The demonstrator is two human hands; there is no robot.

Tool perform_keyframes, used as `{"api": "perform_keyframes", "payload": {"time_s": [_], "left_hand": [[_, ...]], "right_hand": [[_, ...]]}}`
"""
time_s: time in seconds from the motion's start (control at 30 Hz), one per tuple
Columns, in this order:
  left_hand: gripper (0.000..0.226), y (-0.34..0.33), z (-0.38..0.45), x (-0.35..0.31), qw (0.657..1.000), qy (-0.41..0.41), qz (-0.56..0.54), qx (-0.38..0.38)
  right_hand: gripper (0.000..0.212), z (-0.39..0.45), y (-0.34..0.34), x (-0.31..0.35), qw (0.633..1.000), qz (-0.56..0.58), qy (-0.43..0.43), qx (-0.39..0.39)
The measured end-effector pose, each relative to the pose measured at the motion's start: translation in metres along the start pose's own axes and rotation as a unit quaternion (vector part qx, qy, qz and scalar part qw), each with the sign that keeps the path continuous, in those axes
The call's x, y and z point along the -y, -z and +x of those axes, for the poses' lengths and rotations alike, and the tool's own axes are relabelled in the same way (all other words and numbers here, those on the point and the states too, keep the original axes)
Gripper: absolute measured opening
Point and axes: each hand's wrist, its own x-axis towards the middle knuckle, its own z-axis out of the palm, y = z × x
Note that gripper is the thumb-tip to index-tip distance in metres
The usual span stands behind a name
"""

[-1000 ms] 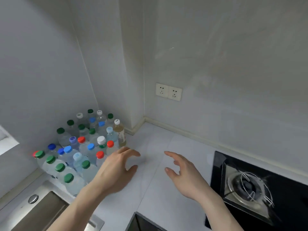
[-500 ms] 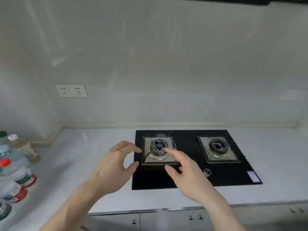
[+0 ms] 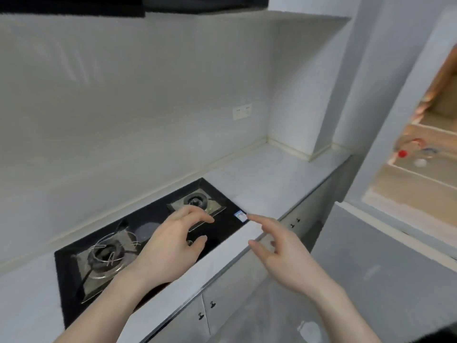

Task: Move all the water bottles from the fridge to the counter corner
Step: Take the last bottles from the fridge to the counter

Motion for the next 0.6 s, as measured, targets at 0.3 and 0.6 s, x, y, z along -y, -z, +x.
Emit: {"api": "perform_keyframes", "payload": {"time_s": [0.3,0.6], "left_hand": [[0.033,-0.080,0.128,-0.104,0.984,-0.152,-0.031,0.092],[0.037,-0.163,0.254,-0.172,0.951,-0.246,-0.069,0.176]], "right_hand": [[0.049,-0.029,0.109,-0.076,0.983,-0.034,-0.086,-0.157],[0.051,-0.016,0.196,-0.149,0.948,-0.030,-0.190,-0.254]]}}
